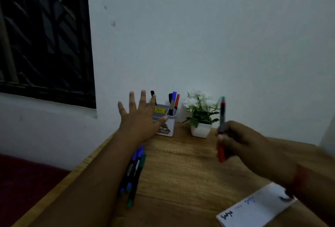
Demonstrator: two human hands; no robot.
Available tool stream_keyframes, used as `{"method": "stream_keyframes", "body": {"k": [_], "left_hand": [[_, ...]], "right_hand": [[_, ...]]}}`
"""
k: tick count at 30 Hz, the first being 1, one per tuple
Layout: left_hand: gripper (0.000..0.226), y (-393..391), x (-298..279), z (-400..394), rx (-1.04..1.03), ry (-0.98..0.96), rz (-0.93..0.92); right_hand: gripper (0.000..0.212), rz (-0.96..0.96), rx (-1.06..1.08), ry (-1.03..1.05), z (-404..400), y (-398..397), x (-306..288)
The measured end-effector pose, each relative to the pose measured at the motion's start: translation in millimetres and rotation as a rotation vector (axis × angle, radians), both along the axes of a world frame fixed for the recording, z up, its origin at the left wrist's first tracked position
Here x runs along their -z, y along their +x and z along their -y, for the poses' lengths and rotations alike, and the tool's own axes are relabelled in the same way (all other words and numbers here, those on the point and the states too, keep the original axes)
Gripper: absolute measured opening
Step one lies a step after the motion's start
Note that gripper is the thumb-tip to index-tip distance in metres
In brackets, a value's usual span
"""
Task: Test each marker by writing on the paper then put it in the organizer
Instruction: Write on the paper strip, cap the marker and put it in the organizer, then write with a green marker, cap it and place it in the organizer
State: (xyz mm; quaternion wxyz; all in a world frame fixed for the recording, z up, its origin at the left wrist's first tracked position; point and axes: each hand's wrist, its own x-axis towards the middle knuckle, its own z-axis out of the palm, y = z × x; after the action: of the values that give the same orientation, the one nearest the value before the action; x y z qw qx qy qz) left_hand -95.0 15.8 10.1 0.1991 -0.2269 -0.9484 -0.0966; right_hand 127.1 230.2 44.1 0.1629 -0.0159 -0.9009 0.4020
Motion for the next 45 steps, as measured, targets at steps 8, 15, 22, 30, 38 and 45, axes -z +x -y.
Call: {"method": "stream_keyframes", "body": {"k": [8, 15, 22, 30, 38, 45], "left_hand": [[0.093, -23.5, 22.9, 21.8, -0.114, 0.068, 0.183], [0.088, -23.5, 27.0, 15.7, -0.136, 0.09, 0.151], [0.084, -26.3, 26.9, 13.4, -0.138, 0.117, 0.112], [0.084, -28.4, 28.6, 11.4, -0.142, 0.115, 0.121], [0.084, -28.3, 27.6, 12.6, -0.151, 0.098, 0.137], [0.085, -30.2, 24.6, 17.1, -0.165, 0.111, 0.183]], "right_hand": [[0.025, -0.077, 0.082, 0.641, 56.1, -142.4, -85.9], [0.024, -0.049, 0.165, 0.974, 74.5, -227.8, -113.8], [0.025, 0.033, 0.151, 1.079, 90.8, -264.1, -104.0], [0.025, 0.081, 0.136, 1.07, 91.9, -283.7, -101.4], [0.054, 0.002, 0.108, 0.977, 75.4, -286.3, -71.8], [0.021, -0.565, 0.056, 0.841, 78.5, -209.2, -54.2]]}}
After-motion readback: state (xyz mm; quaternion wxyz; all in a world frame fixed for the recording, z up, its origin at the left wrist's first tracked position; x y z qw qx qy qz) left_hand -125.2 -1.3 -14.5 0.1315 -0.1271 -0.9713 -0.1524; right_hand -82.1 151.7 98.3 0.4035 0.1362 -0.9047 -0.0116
